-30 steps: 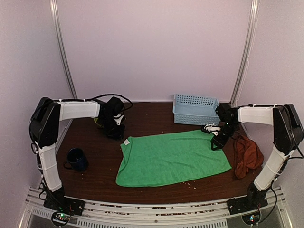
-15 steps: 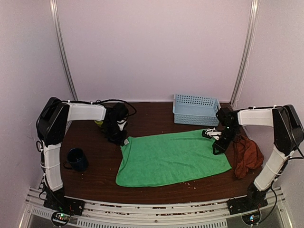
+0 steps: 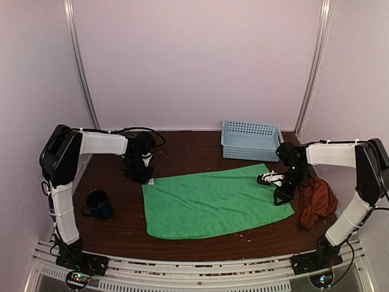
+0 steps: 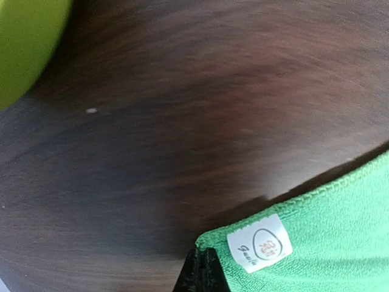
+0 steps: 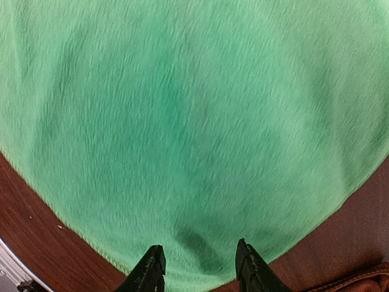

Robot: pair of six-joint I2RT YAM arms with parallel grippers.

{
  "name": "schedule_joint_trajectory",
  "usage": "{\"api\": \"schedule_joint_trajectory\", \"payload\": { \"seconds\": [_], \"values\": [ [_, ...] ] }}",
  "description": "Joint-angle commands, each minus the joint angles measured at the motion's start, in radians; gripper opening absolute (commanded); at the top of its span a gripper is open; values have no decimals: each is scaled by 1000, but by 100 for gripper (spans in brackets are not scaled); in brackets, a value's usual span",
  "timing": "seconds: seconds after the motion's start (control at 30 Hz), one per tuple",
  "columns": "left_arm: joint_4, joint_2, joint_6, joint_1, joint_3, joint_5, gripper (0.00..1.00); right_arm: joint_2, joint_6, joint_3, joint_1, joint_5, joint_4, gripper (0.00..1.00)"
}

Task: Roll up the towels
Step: Smooth out the towel at the center of the board.

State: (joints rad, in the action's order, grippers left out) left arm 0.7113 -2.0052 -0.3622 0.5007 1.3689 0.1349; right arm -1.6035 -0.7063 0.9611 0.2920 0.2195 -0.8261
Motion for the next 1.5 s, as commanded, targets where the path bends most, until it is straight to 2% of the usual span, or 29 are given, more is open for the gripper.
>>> {"api": "schedule_joint_trajectory", "payload": {
  "seconds": [0.0, 0.2, 0.5, 0.67, 0.8, 1.03, 1.17, 1.23, 1.4, 1.43, 1.47],
  "values": [
    [39, 19, 33, -44, 10, 62, 0, 53, -84, -34, 6, 9, -70, 42],
    [39, 20, 62, -45, 62, 21, 0, 79, -89, -69, 7, -60, -76, 42],
    [36, 10, 107, -45, 55, -9, 0, 108, -68, -172, 55, -196, -49, 42],
    [38, 19, 125, -44, 47, -7, 0, 99, -56, -212, 116, -194, -71, 38],
    [44, 23, 131, -44, 56, 7, 0, 114, -56, -214, 169, -163, -173, 35],
    [42, 44, 157, -44, 86, -28, 0, 231, -76, -70, 181, -54, -366, 34],
    [42, 67, 165, -44, 85, -3, 0, 211, -81, 113, 68, 117, -400, 36],
    [42, 71, 164, -44, 84, -8, 0, 161, -61, 187, -3, 179, -364, 37],
    [68, 85, 127, -46, 76, 1, 0, 23, 85, 249, -73, 153, -170, 37],
    [69, 92, 114, -46, 70, 6, 14, -5, 108, 247, -74, 139, -128, 37],
    [67, 96, 101, -49, 63, -3, 36, -23, 117, 245, -74, 128, -96, 37]
  ]
}}
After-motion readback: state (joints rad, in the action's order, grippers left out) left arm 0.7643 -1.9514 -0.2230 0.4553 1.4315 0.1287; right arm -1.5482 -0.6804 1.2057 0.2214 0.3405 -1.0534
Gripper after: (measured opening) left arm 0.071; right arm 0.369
